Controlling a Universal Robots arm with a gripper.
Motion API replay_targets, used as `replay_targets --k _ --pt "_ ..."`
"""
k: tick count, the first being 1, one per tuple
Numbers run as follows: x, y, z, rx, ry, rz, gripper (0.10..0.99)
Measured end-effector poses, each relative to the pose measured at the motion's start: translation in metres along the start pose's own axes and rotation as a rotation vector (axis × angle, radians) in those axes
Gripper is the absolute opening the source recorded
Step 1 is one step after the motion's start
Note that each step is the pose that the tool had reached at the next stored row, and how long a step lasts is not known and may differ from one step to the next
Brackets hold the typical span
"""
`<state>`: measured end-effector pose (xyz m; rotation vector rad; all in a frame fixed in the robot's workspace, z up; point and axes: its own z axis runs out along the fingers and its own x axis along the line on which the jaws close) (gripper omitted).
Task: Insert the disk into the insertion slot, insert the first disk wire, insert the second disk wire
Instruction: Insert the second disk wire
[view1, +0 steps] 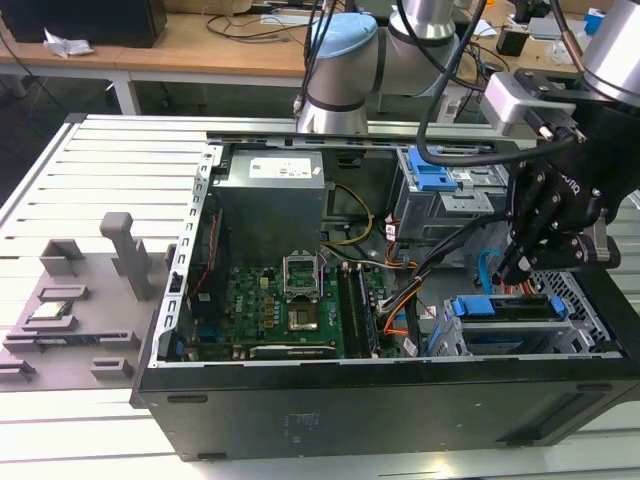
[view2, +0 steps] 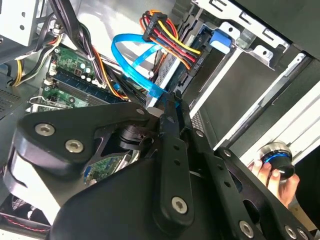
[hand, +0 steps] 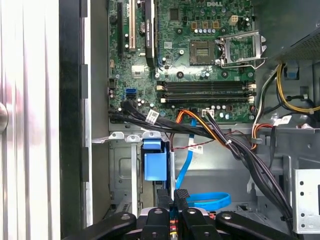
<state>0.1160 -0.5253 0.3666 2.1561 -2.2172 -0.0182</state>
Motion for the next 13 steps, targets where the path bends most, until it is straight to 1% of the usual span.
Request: replay_targets --k 4,8,10,11,13 --pt "0.0005 -0.0014 0.0036 0.000 0.0001 0.000 0.161" --pt "0.0024 -0.0048 0.0139 0.000 0.0000 0.000 0.161" --pt "0.0028 -0.0060 0.0164 0.000 0.0001 0.000 0.161" --pt "0.0031 -0.0078 0.0185 0.000 0.0004 0.000 0.161" --pt "0.0035 -0.0095 0.0195 0.000 0.0000 0.000 0.161"
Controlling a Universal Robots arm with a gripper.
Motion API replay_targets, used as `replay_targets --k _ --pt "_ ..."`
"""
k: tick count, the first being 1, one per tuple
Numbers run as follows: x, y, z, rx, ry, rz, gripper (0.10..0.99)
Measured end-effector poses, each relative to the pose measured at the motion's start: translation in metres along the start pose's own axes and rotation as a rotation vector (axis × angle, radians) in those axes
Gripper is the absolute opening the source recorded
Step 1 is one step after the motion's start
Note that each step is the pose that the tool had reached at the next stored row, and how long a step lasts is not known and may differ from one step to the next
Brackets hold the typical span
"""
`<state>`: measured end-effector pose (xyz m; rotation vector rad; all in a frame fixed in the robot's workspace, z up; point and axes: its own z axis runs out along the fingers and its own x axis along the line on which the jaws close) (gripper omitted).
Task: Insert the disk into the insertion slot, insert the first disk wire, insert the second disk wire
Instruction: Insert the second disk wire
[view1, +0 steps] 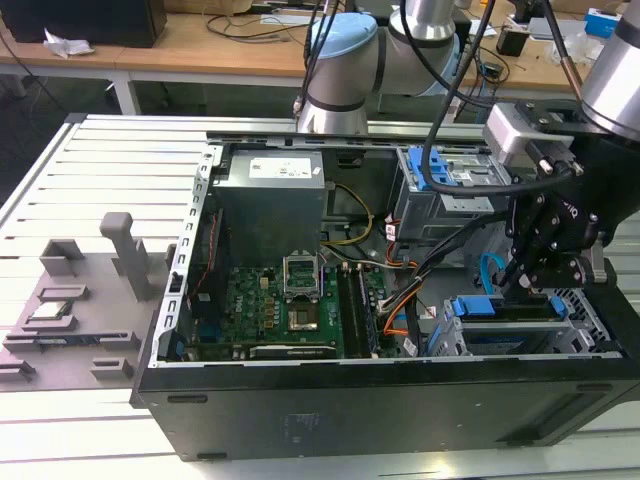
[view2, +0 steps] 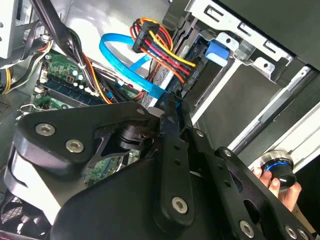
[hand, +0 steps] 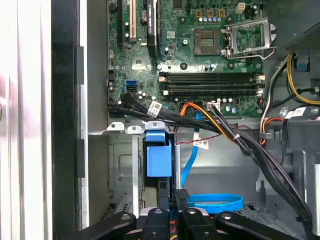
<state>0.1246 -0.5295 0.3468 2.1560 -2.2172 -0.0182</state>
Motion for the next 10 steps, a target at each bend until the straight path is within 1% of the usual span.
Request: replay_targets --k 4,7,10 --pt "0.0021 -0.0016 0.0051 0.000 0.0000 0.000 0.161" --pt "0.0030 -0.0017 0.0071 0.000 0.0003 0.000 0.161" --pt "0.0030 -0.0017 0.0073 0.000 0.0005 0.000 0.161"
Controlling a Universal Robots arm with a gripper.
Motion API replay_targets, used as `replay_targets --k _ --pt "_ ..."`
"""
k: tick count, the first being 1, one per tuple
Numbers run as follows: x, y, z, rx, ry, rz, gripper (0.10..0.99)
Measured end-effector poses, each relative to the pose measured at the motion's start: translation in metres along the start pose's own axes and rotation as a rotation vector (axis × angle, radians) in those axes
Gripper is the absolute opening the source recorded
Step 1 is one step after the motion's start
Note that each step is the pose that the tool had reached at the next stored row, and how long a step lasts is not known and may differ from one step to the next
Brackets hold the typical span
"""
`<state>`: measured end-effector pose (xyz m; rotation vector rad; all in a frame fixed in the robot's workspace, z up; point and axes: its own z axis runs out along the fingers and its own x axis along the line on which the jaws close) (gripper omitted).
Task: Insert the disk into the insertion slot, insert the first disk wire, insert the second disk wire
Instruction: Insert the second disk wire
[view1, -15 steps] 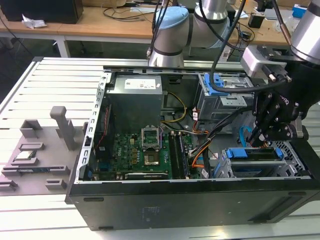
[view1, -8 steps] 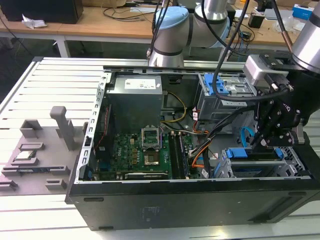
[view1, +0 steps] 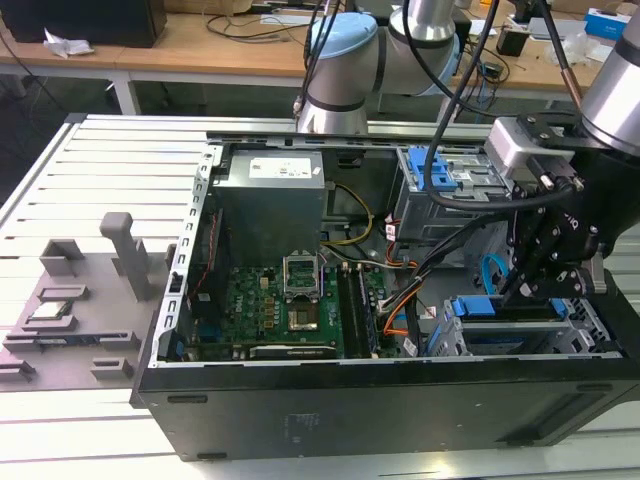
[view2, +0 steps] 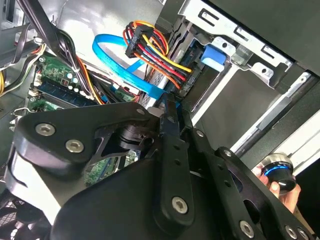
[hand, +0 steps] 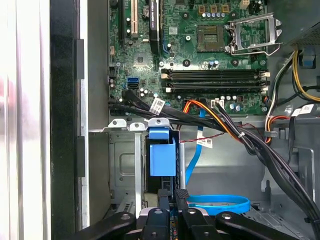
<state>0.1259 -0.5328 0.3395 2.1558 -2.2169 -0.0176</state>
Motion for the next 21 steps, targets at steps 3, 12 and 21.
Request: replay_targets --k 3,12,21 --pt "0.0000 0.0000 -0.0001 0.000 -0.0002 0.000 0.239" --pt "-0.0074 0.0020 -0.0409 0.000 0.0000 0.000 0.106" --pt "-0.0074 0.0022 -0.0449 0.000 -0.0001 0.000 0.106"
